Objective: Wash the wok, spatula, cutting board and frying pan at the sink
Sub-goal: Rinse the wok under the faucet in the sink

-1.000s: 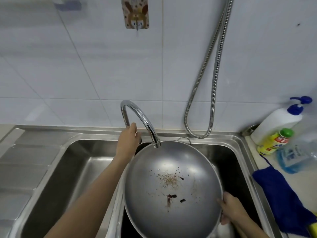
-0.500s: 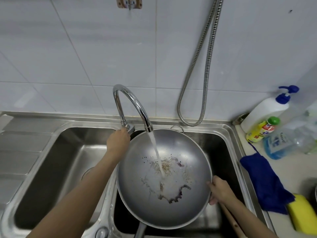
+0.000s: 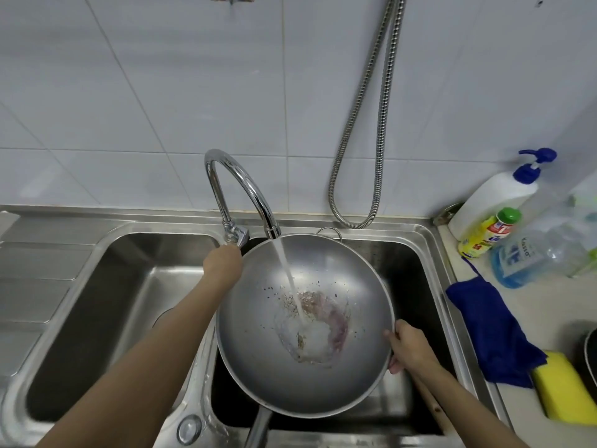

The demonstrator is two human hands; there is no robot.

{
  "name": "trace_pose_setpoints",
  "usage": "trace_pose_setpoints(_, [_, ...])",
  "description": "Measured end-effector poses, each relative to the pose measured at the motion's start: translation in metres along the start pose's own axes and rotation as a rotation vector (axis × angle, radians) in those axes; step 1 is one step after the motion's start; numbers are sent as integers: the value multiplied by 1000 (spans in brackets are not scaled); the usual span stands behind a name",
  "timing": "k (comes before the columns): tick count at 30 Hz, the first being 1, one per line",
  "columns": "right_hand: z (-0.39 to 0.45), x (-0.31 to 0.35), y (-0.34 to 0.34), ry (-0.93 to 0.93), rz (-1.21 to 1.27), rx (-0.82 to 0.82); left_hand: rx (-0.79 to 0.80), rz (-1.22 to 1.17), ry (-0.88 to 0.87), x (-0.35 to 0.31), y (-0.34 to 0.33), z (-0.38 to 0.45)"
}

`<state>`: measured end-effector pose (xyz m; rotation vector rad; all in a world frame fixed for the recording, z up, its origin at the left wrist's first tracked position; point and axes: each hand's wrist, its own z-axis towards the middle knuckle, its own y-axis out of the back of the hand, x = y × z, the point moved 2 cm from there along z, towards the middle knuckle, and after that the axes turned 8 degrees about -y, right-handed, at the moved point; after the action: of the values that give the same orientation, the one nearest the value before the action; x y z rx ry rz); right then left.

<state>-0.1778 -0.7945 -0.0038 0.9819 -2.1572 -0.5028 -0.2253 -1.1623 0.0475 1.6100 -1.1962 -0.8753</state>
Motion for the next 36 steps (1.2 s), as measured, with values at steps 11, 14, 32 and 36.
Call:
trace_pose_setpoints(11, [-1,1,-1,36,2,-48,26,6,-4,1,-6,3])
trace_pose_setpoints(14, [-1,2,-1,38,1,-47,21,-32,11,3,-9,4])
trace_pose_setpoints(32, [-2,4,-2,14,-13,-62,-53,-211,14,12,-22,8])
trace_pose_setpoints(36, [-1,3,-1,3,-1,-59,-113,-387,-27,22,-23,6])
